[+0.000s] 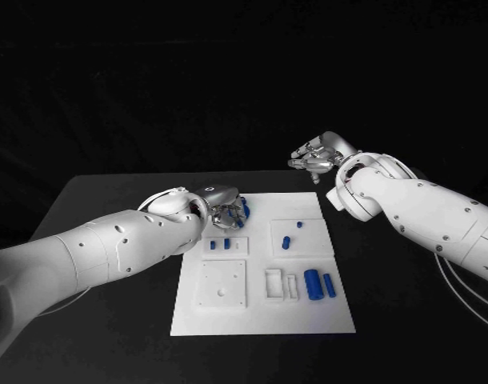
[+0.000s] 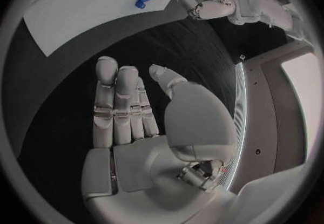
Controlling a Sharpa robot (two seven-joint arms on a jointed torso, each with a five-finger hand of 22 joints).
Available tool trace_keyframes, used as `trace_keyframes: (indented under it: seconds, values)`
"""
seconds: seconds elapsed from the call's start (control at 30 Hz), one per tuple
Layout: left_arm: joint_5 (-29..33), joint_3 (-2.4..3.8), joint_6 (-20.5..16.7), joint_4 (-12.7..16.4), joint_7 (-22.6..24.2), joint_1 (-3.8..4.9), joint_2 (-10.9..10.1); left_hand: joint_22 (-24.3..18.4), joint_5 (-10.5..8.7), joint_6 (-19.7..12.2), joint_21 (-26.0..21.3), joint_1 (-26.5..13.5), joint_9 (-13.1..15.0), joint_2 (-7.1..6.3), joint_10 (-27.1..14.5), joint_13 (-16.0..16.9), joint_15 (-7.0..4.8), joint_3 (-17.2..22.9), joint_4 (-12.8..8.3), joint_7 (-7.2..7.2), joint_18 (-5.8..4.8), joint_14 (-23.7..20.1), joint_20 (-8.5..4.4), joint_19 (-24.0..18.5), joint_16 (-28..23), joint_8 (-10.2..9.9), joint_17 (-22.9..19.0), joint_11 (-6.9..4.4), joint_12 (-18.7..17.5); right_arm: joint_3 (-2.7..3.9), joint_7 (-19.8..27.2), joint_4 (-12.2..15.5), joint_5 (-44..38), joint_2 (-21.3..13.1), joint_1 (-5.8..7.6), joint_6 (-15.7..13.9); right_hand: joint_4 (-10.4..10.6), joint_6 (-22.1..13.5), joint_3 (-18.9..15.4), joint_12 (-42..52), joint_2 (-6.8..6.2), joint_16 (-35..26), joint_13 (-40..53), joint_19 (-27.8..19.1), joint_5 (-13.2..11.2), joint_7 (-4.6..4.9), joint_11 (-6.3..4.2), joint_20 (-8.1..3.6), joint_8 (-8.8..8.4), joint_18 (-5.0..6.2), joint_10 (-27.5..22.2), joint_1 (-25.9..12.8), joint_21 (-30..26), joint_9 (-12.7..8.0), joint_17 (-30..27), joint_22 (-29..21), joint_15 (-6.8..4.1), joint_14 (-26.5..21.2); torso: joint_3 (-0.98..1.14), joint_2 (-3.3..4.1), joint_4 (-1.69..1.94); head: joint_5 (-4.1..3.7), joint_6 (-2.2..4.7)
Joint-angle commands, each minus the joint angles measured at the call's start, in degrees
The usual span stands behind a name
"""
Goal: Assemble the parts on the task board
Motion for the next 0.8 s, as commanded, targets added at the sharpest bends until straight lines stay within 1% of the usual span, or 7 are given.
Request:
trace_keyframes:
  seconds: [0.03,0.17,0.33,0.4,0.53,0.6,0.8]
  values:
    - [3.0,0.59,-0.8,1.7,0.5,0.01,-1.1,1.3,-0.39,-0.2,0.3,0.0,0.0,0.08,-0.5,-0.1,0.09,0.0,-0.2,-0.01,0.55,0.3,-0.01,-0.5,-0.2,0.1,0.1,0.0,-0.1,0.01,0.5,0.0,0.0,-0.1,0.02,0.1,0.1,-0.3,-0.1,-0.3,0.05,0.3,0.0,1.8,0.0,0.22,0.09,0.25,-0.21,0.62,0.5,-0.6,-0.3,0.0,0.0,0.1,0.15,-0.3,-0.07,-0.14,0.26,-0.04,-0.07]
    - [4.3,1.2,0.7,4.0,0.0,0.13,-3.1,1.2,-0.69,-0.4,0.3,-0.2,0.0,0.1,-0.7,-0.1,0.14,-0.3,-0.1,0.04,0.51,0.3,0.06,-0.6,-0.3,0.1,0.1,0.04,-0.1,0.01,0.5,0.0,0.0,-0.3,0.02,0.2,0.1,-0.3,-0.1,-0.3,0.05,0.3,0.0,1.8,0.0,0.22,0.09,0.25,-0.21,0.62,0.5,-0.6,-0.3,0.0,0.0,0.1,0.15,-0.3,-0.09,-0.3,0.43,-0.02,-0.17]
    - [5.2,1.45,2.6,6.1,-1.0,0.38,-5.3,1.1,-0.92,-0.5,0.0,-0.2,0.0,0.12,-1.0,-0.1,0.2,-1.1,0.2,0.07,0.36,0.2,0.14,-0.7,-0.5,0.1,0.0,0.08,-0.2,0.01,0.4,0.0,0.0,-0.5,0.02,0.2,0.1,-0.3,-0.1,-0.3,0.05,0.3,0.0,1.8,0.0,0.22,0.09,0.25,-0.21,0.62,0.5,-0.6,-0.3,0.0,0.0,0.1,0.15,-0.3,-0.19,-0.48,0.66,-0.08,-0.4]
    - [5.3,1.5,3.7,6.6,-1.6,0.45,-6.2,1.1,-0.94,-0.6,-0.1,-0.2,0.0,0.15,-1.1,-0.1,0.22,-1.2,0.3,0.09,0.34,0.2,0.16,-0.8,-0.6,0.1,0.0,0.1,-0.2,0.0,0.4,0.0,0.0,-0.6,0.01,0.2,0.1,-0.3,-0.1,-0.3,0.05,0.3,0.0,1.8,0.0,0.22,0.09,0.25,-0.21,0.62,0.5,-0.6,-0.3,0.0,0.0,0.1,0.15,-0.3,-0.21,-0.4,0.6,-0.06,-0.42]
    - [5.3,1.53,5.7,7.0,-2.4,0.49,-7.1,1.1,-1.38,-0.7,-0.3,0.1,0.0,0.1,-1.2,-0.1,0.24,-1.5,0.3,0.11,0.29,0.1,0.19,-0.8,-0.8,0.1,0.0,0.14,-0.2,0.0,0.4,-0.1,0.0,-0.7,0.01,0.3,0.3,-0.3,-0.2,-0.3,0.02,0.4,0.0,1.8,0.1,0.22,0.09,0.25,-0.21,0.61,0.5,-0.5,-0.4,0.0,-0.1,0.2,0.16,-0.3,-0.27,-0.33,0.56,0.09,-0.44]
    - [5.2,1.53,6.2,7.0,-2.6,0.5,-7.3,1.2,-1.93,-0.8,-0.4,0.2,0.0,0.02,-1.4,-0.1,0.29,-1.7,0.3,0.13,0.23,-0.1,0.23,-0.9,-0.8,0.1,0.0,0.19,-0.2,0.0,0.4,-0.1,0.0,-0.7,0.01,0.3,0.3,-0.3,-0.2,-0.3,0.02,0.4,0.0,1.8,0.1,0.22,0.09,0.25,-0.21,0.61,0.5,-0.5,-0.4,0.0,-0.1,0.2,0.16,-0.3,-0.24,-0.3,0.51,0.19,-0.43]
    - [4.5,1.53,6.6,6.2,-3.0,0.52,-7.4,1.2,-1.87,-1.0,-0.4,0.4,0.0,-0.01,-1.5,-0.1,0.32,-1.7,0.2,0.17,0.24,-0.1,0.23,-0.9,-0.8,0.1,0.0,0.24,-0.2,0.0,0.5,-0.1,0.0,-0.6,0.01,0.3,0.3,-0.3,-0.2,-0.3,0.02,0.4,0.0,1.8,0.1,0.22,0.09,0.25,-0.21,0.61,0.5,-0.5,-0.4,0.0,-0.1,0.2,0.16,-0.3,-0.14,-0.25,0.44,0.33,-0.53]
